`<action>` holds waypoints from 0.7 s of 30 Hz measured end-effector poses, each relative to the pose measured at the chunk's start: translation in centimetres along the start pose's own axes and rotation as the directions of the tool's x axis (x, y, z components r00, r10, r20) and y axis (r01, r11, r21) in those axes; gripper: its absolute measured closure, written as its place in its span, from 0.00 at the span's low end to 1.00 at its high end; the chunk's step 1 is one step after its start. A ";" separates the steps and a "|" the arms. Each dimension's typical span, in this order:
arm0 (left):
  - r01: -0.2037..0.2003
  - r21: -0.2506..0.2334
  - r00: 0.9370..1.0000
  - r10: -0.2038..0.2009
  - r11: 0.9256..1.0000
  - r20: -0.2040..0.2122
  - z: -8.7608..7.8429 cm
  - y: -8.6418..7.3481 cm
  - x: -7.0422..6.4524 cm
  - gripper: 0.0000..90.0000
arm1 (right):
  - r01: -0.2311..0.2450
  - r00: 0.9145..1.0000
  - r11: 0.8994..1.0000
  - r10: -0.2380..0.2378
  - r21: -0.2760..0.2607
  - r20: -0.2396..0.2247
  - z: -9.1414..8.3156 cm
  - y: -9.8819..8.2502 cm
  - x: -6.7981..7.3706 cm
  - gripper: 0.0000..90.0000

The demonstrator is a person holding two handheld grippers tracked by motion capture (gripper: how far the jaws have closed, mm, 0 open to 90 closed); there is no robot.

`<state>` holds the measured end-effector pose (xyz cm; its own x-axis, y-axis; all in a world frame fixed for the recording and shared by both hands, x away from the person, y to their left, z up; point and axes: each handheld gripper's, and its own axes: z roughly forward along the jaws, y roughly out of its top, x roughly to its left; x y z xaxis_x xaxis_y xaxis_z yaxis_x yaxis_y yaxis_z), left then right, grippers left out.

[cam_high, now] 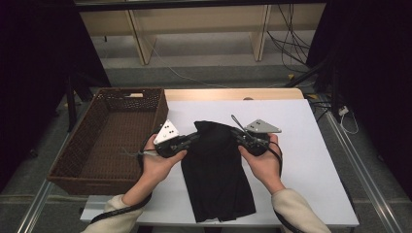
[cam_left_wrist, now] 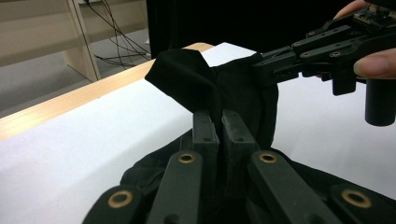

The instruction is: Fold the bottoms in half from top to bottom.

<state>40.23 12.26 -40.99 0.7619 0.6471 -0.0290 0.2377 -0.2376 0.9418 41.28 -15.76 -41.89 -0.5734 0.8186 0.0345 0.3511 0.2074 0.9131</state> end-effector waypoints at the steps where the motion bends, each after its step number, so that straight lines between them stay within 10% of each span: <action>1: 0.000 -0.001 1.000 0.000 1.000 0.001 0.0 0.0 0.0 0.95 | 0.004 1.000 1.000 -0.004 0.000 0.000 0.0 0.0 0.0 0.94; 21: -0.010 0.013 1.000 0.010 1.000 0.019 -0.1 -0.4 -0.6 0.95 | -0.005 1.000 1.000 0.005 0.019 -0.012 -0.4 -0.3 0.1 0.94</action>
<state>39.59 12.01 -41.31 0.7756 0.6307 -0.0261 0.2378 -0.2536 0.9376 40.85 -15.95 -42.04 -0.5806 0.8130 0.0440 0.3681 0.2139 0.9048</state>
